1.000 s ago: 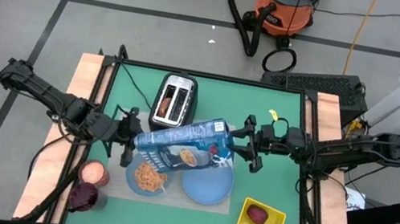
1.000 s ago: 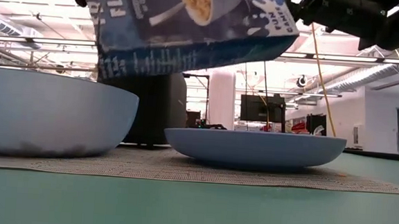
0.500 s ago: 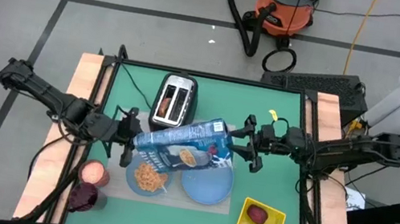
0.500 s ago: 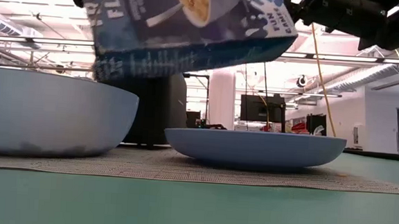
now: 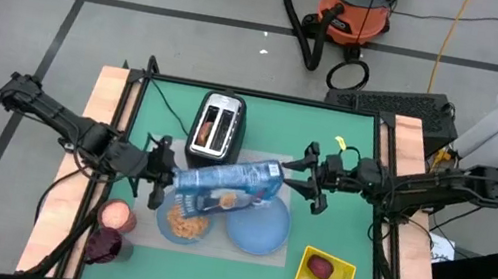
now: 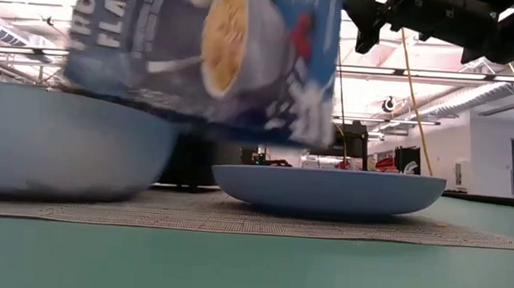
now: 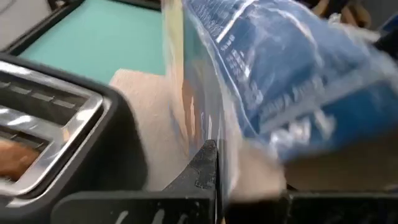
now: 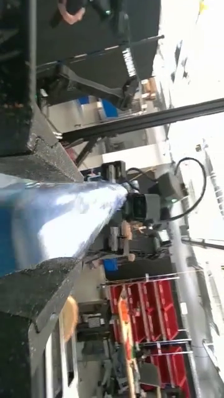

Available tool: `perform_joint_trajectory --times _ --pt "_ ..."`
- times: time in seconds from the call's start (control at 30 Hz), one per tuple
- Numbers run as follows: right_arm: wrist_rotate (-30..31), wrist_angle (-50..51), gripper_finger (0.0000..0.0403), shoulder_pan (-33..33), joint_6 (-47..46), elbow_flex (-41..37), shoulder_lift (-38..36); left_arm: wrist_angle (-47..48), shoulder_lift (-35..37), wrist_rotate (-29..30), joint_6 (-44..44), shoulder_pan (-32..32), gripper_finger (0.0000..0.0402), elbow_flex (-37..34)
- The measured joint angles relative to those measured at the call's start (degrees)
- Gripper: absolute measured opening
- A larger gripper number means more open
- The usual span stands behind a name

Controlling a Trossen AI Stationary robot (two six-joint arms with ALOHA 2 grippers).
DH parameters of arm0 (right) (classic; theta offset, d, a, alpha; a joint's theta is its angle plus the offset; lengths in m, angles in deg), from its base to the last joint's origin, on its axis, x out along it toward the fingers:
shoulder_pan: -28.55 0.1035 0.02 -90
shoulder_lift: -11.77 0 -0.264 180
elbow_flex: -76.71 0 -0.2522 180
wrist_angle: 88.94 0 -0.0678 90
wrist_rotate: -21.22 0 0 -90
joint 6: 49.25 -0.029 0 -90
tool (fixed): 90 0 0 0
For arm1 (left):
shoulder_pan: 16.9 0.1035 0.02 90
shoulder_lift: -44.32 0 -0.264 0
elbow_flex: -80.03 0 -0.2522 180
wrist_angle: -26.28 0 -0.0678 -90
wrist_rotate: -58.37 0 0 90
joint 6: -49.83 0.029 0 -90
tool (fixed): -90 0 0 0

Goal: Arrange a breakfast setting
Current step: Pour the cereal into the blue bowl

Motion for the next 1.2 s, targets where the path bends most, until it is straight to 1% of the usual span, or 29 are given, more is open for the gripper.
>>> perform_joint_trajectory --times 0.1,0.2,0.63,0.9,1.2 --pt "-0.04 -0.21 0.0192 0.02 -0.07 -0.03 -0.02 -0.60 -0.01 0.54 -3.96 0.00 0.0003 0.00" --pt "-0.02 0.07 0.0192 0.00 -0.07 -0.03 0.00 -1.53 -0.75 0.16 -2.32 -0.03 0.0003 0.04" --pt "-0.03 0.00 0.0192 0.00 0.08 -0.05 0.04 -3.70 -0.83 0.57 -0.20 0.00 0.0003 0.04" --pt "-0.04 0.25 0.0192 0.00 0.08 -0.09 0.04 -10.44 -0.83 0.57 3.84 0.00 0.0003 0.04" --pt "-0.04 0.25 0.0192 0.00 0.08 -0.09 0.04 -16.26 -0.83 0.60 5.16 1.06 0.0003 0.04"
